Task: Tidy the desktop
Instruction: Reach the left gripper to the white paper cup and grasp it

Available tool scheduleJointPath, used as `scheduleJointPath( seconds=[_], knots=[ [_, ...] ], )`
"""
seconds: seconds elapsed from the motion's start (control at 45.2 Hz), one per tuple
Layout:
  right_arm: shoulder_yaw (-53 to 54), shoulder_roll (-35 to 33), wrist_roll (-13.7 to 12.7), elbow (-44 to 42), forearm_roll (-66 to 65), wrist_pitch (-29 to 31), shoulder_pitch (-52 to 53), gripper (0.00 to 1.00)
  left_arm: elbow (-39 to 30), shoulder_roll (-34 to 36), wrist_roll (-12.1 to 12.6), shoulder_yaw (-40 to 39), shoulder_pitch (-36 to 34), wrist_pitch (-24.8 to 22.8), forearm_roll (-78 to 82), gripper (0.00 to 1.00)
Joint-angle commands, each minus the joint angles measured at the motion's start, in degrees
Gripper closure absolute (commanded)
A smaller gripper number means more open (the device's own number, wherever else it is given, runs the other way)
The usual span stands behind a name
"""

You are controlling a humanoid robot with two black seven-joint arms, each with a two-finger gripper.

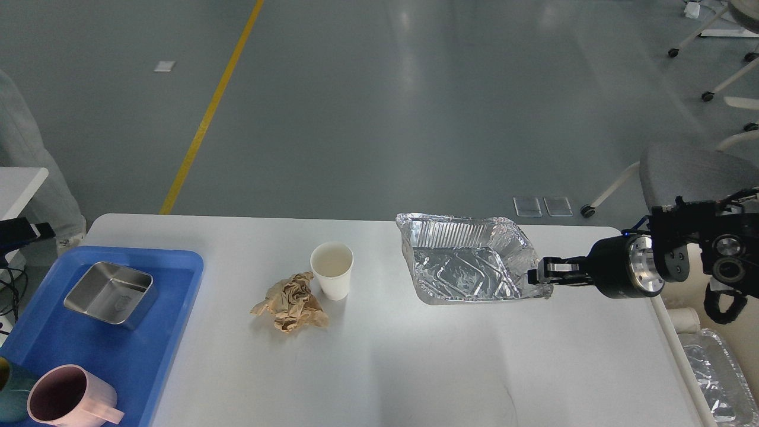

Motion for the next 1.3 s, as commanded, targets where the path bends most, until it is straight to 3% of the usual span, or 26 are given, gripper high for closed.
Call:
scheduleJointPath(
  seconds=[0.0, 0.177, 0.287, 0.641, 0.818, 1.039, 1.282],
  knots=[
    [0.02, 0.16, 0.0, -0.08, -0.18, -0.76, -0.08, 1.0, 0.37, -3.8, 5.05, -0.45, -2.04, 0.53, 0.79, 0.09],
    [-0.07, 0.16, 0.0, -0.09, -0.97, -2.78, -0.87, 1.0, 3.01, -16.63, 14.2, 0.26, -6.88, 0.62, 5.62, 0.12],
    [-0.07, 0.16, 0.09, -0.09, -5.36, -3.75, -1.84, 1.0, 5.73, -22.88, 16.93, 0.43, -8.46, 0.62, 5.8, 0.13],
    [-0.07, 2.36, 0.35, -0.26, -7.74, -5.15, -3.69, 1.0, 12.5, -35.8, 16.93, 14.31, -19.0, 1.85, 8.69, 0.17],
    [-0.07, 2.45, 0.53, -0.7, -7.83, -5.24, -4.56, 1.0, 16.98, -42.92, 16.93, 20.2, -22.61, 5.19, 12.3, 0.19],
    [0.02, 2.45, 0.62, -0.7, -7.83, -5.24, -5.09, 1.0, 19.27, -50.22, 16.4, 22.4, -24.63, 10.02, 12.31, 0.24],
    [0.02, 2.36, 0.62, -0.79, -8.01, -5.24, -5.97, 1.0, 20.76, -56.02, 16.23, 22.41, -27.0, 10.29, 12.31, 0.27]
  ],
)
